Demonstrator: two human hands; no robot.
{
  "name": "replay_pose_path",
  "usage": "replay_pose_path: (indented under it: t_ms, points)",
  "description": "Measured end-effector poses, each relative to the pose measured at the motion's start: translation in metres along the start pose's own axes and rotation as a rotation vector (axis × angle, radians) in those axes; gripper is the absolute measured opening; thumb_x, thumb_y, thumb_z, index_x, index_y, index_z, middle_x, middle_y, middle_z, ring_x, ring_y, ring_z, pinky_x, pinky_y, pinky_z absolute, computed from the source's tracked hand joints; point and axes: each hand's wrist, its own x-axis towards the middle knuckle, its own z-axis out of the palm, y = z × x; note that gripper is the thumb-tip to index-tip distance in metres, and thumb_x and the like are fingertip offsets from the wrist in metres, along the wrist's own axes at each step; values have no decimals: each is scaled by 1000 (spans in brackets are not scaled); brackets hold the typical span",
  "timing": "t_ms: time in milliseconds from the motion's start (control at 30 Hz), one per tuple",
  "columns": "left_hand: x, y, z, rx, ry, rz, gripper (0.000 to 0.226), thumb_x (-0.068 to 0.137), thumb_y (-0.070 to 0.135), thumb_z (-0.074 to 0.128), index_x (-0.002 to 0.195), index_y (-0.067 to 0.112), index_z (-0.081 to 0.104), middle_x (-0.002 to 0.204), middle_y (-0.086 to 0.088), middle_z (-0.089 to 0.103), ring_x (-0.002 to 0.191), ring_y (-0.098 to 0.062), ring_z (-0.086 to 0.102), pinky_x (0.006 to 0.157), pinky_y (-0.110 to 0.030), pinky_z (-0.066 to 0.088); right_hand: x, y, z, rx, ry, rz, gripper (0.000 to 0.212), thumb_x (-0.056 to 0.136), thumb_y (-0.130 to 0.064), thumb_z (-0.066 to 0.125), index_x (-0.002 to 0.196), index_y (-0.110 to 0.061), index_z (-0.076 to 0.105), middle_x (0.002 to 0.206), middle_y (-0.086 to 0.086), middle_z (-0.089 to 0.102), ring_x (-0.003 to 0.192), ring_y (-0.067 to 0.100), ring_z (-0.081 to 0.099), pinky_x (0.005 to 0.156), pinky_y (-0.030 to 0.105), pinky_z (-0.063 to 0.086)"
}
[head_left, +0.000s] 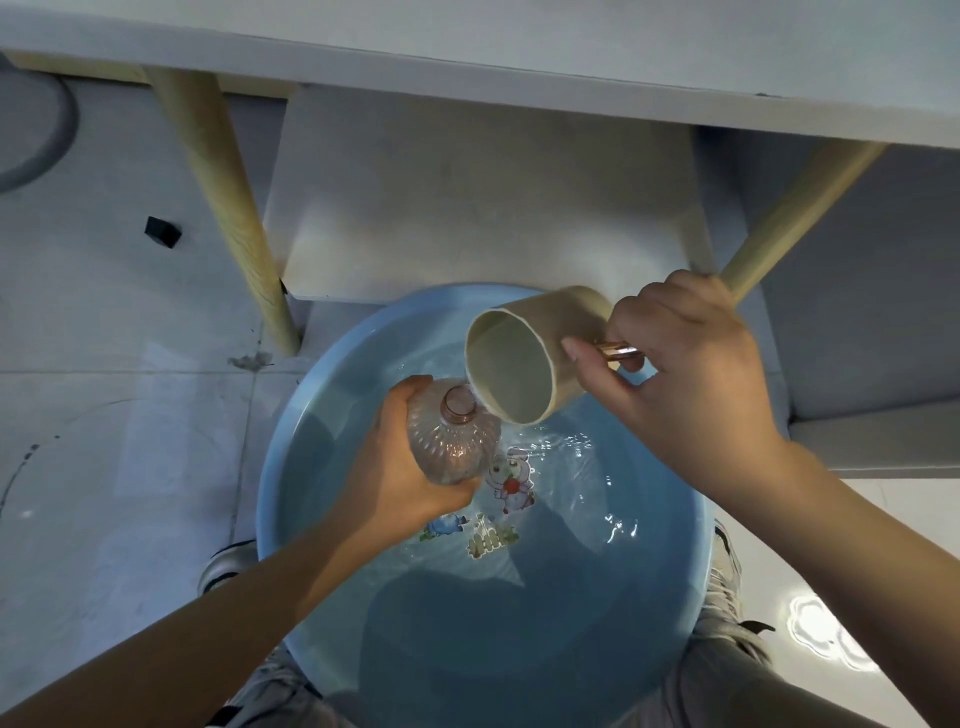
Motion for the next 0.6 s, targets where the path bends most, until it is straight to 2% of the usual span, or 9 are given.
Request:
replay_pose_path:
  t_ms: [167,367,600]
  points:
    - [1,-2,1,9,3,-2,96,53,21,90,132,27,36,119,13,52,106,-3,56,81,-14,47,0,-1,0,0,28,-55,37,84,-23,63,55,-7,47,54,4,44,58,24,41,65,33,35]
    - [-1,1,0,19,15,-13,94,56,17,90,131,30,34,113,22,48,102,8,50,73,3,36,3,-2,0,-1,43,-104,35,83,-20,67,56,-9,47,55,4,44,61,23,39,66,31,31]
    - [-1,2,-1,17,-1,-18,95,56,16,89,133,27,34,119,13,50,100,6,52,73,0,39,4,-4,-3,26,41,-149,35,83,-19,69,56,-9,48,56,2,43,65,19,35,69,27,27]
